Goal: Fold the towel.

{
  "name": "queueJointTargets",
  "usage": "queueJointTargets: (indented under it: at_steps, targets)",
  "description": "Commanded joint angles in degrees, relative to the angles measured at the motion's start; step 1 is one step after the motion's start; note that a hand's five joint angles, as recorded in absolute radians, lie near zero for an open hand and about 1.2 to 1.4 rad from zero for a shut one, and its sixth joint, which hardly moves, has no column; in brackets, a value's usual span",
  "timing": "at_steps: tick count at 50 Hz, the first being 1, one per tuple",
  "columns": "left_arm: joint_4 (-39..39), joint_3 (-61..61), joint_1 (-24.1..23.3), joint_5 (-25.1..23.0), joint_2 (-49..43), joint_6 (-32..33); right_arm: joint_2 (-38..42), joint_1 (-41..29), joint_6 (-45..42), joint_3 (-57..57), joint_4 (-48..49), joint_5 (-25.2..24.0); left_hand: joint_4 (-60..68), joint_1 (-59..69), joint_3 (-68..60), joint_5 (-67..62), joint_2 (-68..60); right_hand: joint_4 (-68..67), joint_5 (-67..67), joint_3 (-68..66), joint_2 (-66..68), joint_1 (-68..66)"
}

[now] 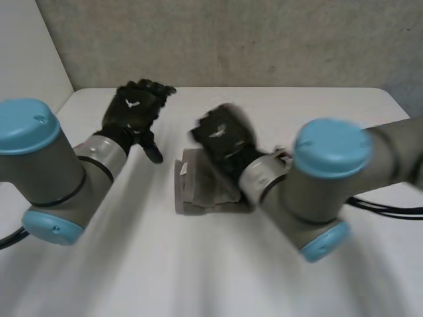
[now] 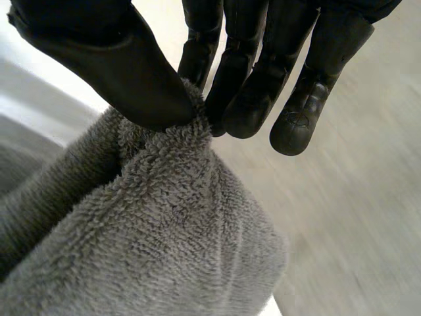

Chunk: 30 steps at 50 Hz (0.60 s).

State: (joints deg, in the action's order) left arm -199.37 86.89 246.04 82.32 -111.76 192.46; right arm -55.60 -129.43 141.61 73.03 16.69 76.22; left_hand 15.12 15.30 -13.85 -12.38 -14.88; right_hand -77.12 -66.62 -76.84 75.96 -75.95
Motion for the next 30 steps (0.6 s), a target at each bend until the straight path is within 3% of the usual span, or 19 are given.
queueJointTargets:
  at_steps: [1,4,5,6,8,11,14,16,19,25,30]
  targets:
    - [-0.41,0.30,2.69,0.03,3.04,-6.48,11.92,-5.21,-9.59,-3.51,-0.78,-9.51,-4.74,-4.92,3.47,12.00,4.50,-2.88,-3.38,-3.16,4.04,-4.05]
    - [-0.41,0.21,2.77,-0.06,3.13,-7.98,13.68,-4.78,-9.59,-4.38,-2.10,-7.14,-4.74,-4.92,3.46,12.00,4.50,-2.88,-3.38,-3.16,4.04,-4.05]
    - [-0.41,0.21,2.77,-0.06,3.04,-8.33,13.33,-4.60,-8.81,-4.38,-2.19,-5.48,-4.74,-4.92,3.46,12.00,4.50,16.88,16.38,16.60,-15.72,15.71]
    - [-0.41,0.21,2.86,-0.06,3.13,-8.50,12.46,-4.51,-7.41,-4.21,-2.10,-3.47,-4.74,-4.92,3.46,12.00,4.50,44.72,44.22,44.44,-43.56,43.55]
    - [-0.41,0.21,2.86,0.03,3.04,-8.59,10.88,-4.34,-4.87,-3.95,-1.84,-2.05,-4.74,-4.92,3.46,12.00,4.50,51.16,50.66,50.88,-50.00,50.00]
    - [-0.76,-0.31,2.60,0.03,2.86,-8.77,1.67,-1.19,8.72,-0.97,-1.13,0.59,-4.57,-4.75,3.30,11.83,4.33,66.64,66.14,66.36,-65.48,65.48]
    - [-1.03,-0.67,2.16,0.03,2.60,-9.21,-1.26,0.85,13.96,0.63,-1.04,0.77,-4.57,-4.75,3.30,11.83,4.33,67.12,66.62,66.84,-65.96,65.95]
    - [-1.20,-1.28,1.63,-0.06,1.73,-10.78,-5.64,3.91,23.50,2.64,-1.04,1.04,-4.57,-4.75,3.30,11.83,4.33,67.12,66.62,66.84,-65.96,65.95]
    - [-1.20,-1.98,1.02,-0.06,-1.16,-12.71,-7.41,5.85,30.10,3.26,-1.83,1.21,-4.41,-4.58,3.13,11.66,4.16,67.12,66.62,66.84,-65.96,65.95]
    - [-0.32,-4.53,-2.24,-0.15,-7.16,-13.07,-6.10,8.41,33.47,3.26,-3.68,1.12,-4.07,-4.24,2.79,11.32,3.83,67.12,66.62,66.84,-65.96,65.95]
    - [4.76,-7.34,-4.17,0.03,-15.13,-12.55,2.93,9.02,33.38,0.20,-6.22,1.04,-3.90,-4.08,2.62,11.15,3.66,67.12,66.62,66.84,-65.96,65.95]
